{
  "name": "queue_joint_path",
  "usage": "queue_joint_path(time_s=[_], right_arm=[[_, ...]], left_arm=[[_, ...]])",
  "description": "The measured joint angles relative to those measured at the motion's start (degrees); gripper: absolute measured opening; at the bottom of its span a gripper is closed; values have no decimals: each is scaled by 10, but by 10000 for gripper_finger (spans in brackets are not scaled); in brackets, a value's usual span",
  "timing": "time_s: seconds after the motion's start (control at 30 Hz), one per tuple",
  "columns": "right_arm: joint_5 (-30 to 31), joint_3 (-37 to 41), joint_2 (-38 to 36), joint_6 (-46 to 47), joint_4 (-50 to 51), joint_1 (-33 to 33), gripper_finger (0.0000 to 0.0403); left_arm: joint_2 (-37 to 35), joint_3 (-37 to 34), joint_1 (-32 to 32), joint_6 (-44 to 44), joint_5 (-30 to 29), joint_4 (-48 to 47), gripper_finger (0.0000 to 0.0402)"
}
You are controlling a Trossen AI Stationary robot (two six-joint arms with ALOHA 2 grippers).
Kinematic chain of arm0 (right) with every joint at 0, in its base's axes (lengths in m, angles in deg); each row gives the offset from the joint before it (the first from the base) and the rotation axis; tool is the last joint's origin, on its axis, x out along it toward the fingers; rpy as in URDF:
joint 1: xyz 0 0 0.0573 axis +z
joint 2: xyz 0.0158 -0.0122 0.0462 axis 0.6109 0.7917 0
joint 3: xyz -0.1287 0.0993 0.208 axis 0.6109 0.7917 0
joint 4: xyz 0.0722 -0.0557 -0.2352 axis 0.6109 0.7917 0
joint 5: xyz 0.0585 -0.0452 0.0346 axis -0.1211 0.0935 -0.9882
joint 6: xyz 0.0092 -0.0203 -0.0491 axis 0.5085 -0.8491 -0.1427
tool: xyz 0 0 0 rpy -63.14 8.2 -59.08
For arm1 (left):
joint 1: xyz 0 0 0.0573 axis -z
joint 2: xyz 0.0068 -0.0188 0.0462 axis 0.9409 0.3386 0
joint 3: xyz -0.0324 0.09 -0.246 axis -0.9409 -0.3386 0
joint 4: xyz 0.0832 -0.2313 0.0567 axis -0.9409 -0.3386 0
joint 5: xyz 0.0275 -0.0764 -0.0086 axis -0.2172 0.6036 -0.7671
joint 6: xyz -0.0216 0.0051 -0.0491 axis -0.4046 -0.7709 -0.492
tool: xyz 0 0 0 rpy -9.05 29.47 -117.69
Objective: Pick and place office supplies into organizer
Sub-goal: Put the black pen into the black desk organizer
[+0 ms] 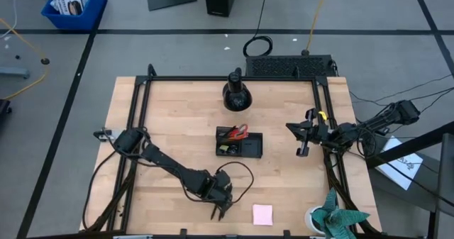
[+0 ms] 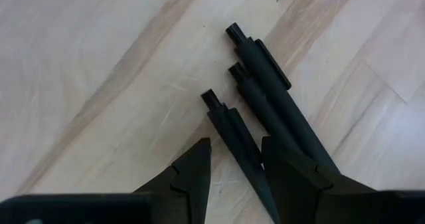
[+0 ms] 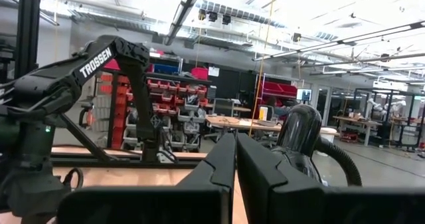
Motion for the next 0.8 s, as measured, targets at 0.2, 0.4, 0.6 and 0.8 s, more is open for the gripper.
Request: queue_joint_path(time_s=[0.2, 0.4, 0.6, 0.8], right_arm=[[0, 0, 0, 0, 1, 0, 9], [0, 0, 0, 0, 1, 0, 9], [0, 0, 0, 0, 1, 0, 9], [0, 0, 0, 0, 1, 0, 9]], left_arm=[[4, 1, 10, 2, 10, -57, 142], [4, 1, 18, 45, 13, -82, 138], [4, 0, 18, 51, 13, -74, 81], [3, 0, 19, 65, 6, -65, 12]])
